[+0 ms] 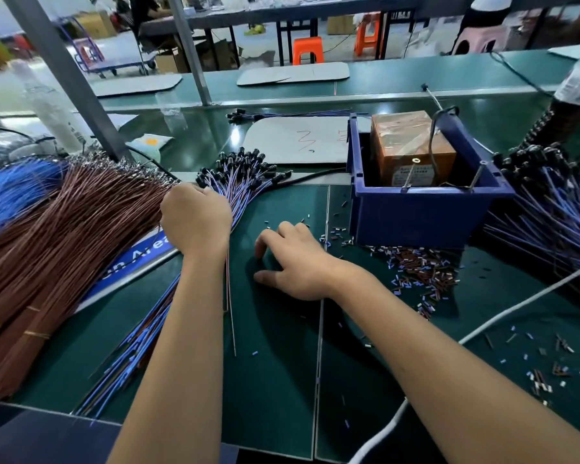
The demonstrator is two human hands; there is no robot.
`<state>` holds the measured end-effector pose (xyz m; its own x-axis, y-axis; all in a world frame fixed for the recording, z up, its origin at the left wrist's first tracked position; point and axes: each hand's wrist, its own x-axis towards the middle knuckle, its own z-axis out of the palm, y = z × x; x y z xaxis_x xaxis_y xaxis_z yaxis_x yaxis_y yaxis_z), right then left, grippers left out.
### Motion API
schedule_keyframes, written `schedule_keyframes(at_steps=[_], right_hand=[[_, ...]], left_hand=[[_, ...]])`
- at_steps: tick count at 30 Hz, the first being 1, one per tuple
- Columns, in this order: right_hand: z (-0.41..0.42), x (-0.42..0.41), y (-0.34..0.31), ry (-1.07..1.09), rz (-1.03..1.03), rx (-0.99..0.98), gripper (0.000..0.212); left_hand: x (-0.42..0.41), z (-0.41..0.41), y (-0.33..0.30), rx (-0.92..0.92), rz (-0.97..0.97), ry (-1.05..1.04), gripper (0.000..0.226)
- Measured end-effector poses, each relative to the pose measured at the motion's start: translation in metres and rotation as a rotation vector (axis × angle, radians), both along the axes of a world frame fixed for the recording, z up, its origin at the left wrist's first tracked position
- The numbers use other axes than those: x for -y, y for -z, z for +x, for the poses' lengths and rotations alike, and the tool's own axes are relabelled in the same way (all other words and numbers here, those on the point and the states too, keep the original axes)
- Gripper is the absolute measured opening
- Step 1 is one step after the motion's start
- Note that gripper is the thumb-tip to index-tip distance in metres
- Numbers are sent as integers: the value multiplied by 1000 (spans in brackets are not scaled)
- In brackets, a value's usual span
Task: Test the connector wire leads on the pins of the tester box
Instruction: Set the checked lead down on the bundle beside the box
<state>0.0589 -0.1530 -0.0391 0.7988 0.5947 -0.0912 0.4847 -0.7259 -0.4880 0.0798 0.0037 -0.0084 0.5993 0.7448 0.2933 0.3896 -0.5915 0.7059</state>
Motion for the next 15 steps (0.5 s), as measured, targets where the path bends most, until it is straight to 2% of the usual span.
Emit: schedule_keyframes(at_steps=[3,7,10,12,15], right_hand=[[0,1,0,-12,5,9,41],[0,1,0,9,41,20,39],[2,-3,-1,74,107,-7,46],[4,-4,-3,108,188,-46,45],[2,4,-3,162,508,-204,33]], left_hand=[[10,-5,-9,100,-135,50,30],[30,-6,-7,334,-343,232,16],[46,-9,-3,439,-531,339,20],[52,-10,-3,470,-742,397,20],[58,-9,-8,504,-1165,426,16]])
